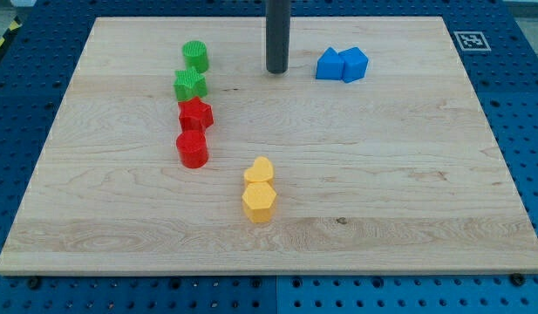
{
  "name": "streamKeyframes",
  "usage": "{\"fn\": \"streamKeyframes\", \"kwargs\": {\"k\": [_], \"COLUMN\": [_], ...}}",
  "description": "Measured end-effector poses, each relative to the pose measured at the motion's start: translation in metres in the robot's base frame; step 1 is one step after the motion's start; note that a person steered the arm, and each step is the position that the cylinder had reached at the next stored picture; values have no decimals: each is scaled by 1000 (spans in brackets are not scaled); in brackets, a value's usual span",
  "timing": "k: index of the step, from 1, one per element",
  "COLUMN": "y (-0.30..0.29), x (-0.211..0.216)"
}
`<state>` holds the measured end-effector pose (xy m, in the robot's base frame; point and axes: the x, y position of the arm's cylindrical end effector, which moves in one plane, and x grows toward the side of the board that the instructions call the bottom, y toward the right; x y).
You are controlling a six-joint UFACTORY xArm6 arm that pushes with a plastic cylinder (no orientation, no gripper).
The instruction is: Separate the triangle from the blue cube
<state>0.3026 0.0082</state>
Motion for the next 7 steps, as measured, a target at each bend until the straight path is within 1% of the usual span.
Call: {"fn": "streamKeyframes", "kwargs": {"k": [1,2,3,5,7], "y": [-2,54,91,99,81], "x": [-24,-27,-11,23,22]}}
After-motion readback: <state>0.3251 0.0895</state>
